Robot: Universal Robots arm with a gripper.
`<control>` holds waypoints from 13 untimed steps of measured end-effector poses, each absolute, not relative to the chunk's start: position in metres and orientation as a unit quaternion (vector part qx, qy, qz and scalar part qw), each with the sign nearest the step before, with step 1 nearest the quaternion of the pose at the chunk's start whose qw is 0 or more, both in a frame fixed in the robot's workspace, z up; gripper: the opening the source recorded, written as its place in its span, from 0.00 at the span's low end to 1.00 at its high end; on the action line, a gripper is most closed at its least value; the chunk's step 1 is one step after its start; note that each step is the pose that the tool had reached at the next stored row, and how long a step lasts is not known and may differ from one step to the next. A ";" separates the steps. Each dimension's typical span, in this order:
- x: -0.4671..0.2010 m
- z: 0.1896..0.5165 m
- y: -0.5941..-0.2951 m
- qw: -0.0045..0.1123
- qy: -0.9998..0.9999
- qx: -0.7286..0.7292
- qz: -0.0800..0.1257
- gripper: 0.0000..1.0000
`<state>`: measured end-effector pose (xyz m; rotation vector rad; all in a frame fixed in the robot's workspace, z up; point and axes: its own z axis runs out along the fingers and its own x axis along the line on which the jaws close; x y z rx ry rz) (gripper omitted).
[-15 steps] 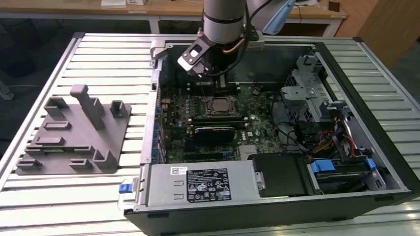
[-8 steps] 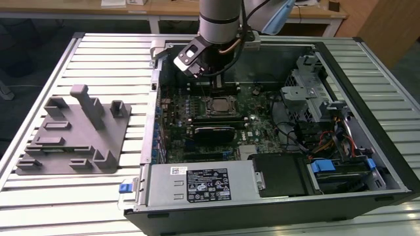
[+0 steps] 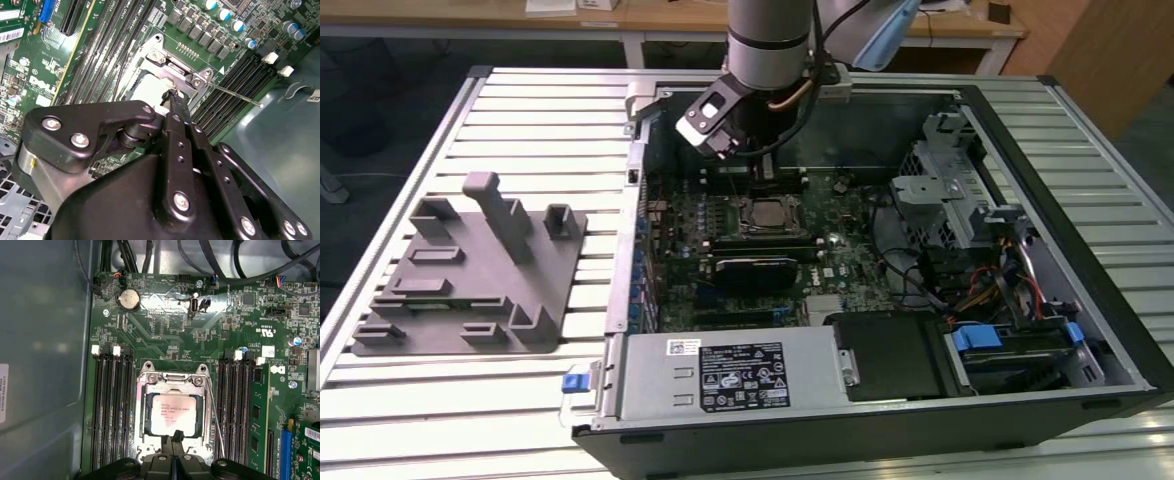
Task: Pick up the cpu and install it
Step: 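Close the cpu cover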
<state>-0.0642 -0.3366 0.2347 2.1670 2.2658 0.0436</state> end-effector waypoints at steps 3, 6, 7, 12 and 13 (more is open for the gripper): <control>-0.064 0.235 -0.337 0.003 0.723 0.691 0.014 0.11; -0.064 0.235 -0.337 0.003 0.731 0.682 0.014 0.11; -0.064 0.235 -0.337 0.003 0.736 0.677 0.014 0.11; -0.064 0.234 -0.337 0.003 0.763 0.647 0.014 0.11; -0.064 0.234 -0.337 0.002 0.769 0.640 0.014 0.11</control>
